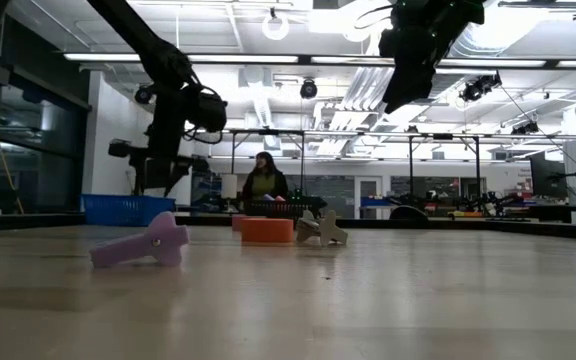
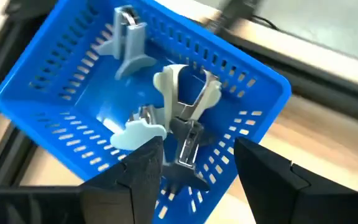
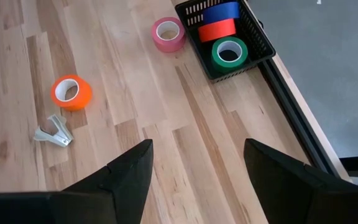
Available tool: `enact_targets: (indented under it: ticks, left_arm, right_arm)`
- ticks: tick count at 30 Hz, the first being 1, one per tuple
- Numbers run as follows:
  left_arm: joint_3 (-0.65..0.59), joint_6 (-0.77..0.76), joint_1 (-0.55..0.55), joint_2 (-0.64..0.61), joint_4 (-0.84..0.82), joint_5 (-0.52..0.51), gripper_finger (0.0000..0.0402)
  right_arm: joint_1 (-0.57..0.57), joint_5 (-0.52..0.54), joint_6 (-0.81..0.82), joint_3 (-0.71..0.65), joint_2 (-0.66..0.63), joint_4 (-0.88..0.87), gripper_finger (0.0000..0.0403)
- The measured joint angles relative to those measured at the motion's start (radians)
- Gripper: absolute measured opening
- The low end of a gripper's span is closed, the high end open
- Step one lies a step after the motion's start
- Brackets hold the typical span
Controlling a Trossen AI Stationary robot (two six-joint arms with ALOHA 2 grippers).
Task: Pick and place Stapler, Stapler remover, tape
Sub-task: Put the pink tape into the black bin
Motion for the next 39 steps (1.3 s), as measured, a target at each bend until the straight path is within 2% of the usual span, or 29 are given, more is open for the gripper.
enact_targets:
  ticks: [5, 8, 15, 19, 22, 26, 31, 39]
  left_arm:
    - [0.0, 0.141, -0.056, 0.0, 0.026, 0.062, 0.0195]
    - [0.0, 0.171, -0.087, 0.0, 0.022, 0.056, 0.0195]
    - [0.0, 0.07, -0.078, 0.0, -0.028, -0.016, 0.0195]
    - [0.0, -0.019, -0.065, 0.0, -0.064, -0.023, 0.0195]
    - [0.008, -0.012, -0.064, -0.005, -0.06, -0.019, 0.0195]
    - [0.067, 0.102, -0.075, -0.015, -0.058, -0.024, 0.0195]
    - [0.141, 0.284, -0.088, -0.017, -0.05, 0.035, 0.0195]
    - [0.166, 0.669, -0.137, -0.017, 0.107, 0.312, 0.0195]
  right_arm:
    - [0.0, 0.0, -0.011, 0.0, 0.0, 0.0, 0.0243]
    - [0.0, 0.0, -0.017, 0.0, 0.0, 0.0, 0.0243]
    - [0.0, -0.001, -0.029, 0.0, 0.0, 0.0, 0.0243]
    - [0.0, -0.003, -0.029, 0.0, 0.0, 0.0, 0.0243]
    - [0.0, -0.003, -0.029, 0.0, 0.0, -0.001, 0.0243]
    - [0.0, -0.003, -0.036, 0.0, 0.0, -0.008, 0.0243]
    - [0.0, -0.003, -0.042, 0.0, 0.0, -0.006, 0.0243]
    - [0.0, -0.004, -0.045, 0.0, 0.0, 0.002, 0.0243]
